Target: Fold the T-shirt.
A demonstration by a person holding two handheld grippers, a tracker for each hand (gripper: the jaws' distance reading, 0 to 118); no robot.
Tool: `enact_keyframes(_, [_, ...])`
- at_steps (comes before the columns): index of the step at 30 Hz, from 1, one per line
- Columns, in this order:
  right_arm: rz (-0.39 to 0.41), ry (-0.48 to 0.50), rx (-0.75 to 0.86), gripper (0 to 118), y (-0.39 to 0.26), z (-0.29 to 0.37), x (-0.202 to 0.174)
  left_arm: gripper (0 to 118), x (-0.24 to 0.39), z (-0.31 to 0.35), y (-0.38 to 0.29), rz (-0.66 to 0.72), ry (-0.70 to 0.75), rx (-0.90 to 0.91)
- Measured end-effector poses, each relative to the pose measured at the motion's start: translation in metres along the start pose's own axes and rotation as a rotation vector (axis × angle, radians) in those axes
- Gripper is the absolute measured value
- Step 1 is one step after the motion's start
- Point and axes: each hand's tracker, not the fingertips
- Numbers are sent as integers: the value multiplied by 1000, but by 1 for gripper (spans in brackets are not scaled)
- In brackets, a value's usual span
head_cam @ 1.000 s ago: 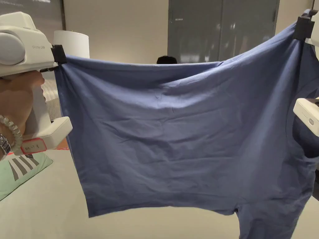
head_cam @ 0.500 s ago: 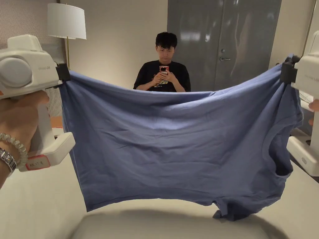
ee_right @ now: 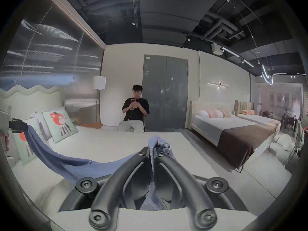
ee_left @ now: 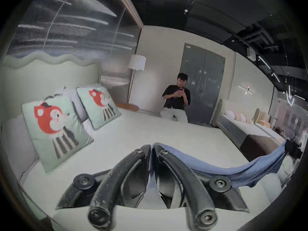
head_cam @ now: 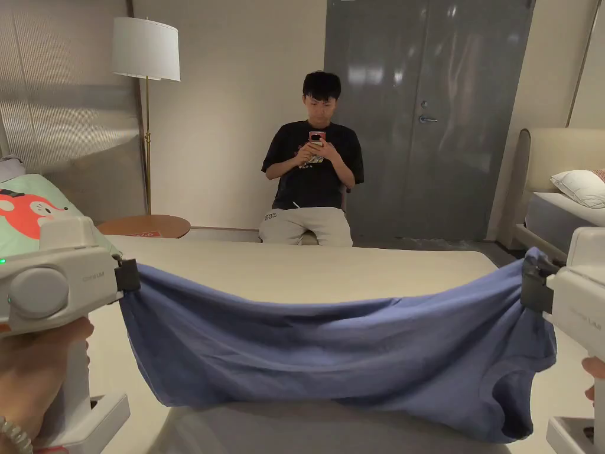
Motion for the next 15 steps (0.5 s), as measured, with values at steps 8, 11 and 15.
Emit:
enact_keyframes(8, [-40,50,-147,3,-92,112,-5,3,-45,81,-102,-19,24,-200])
enact_keyframes(11, [-11,48,-200,3,-124,151,-13,3,-62,101,-143,-43,35,-294])
enact_keyframes(15, [7,51,-308,3,-169,185,-21,3,-83,118,-193,-14,59,-399])
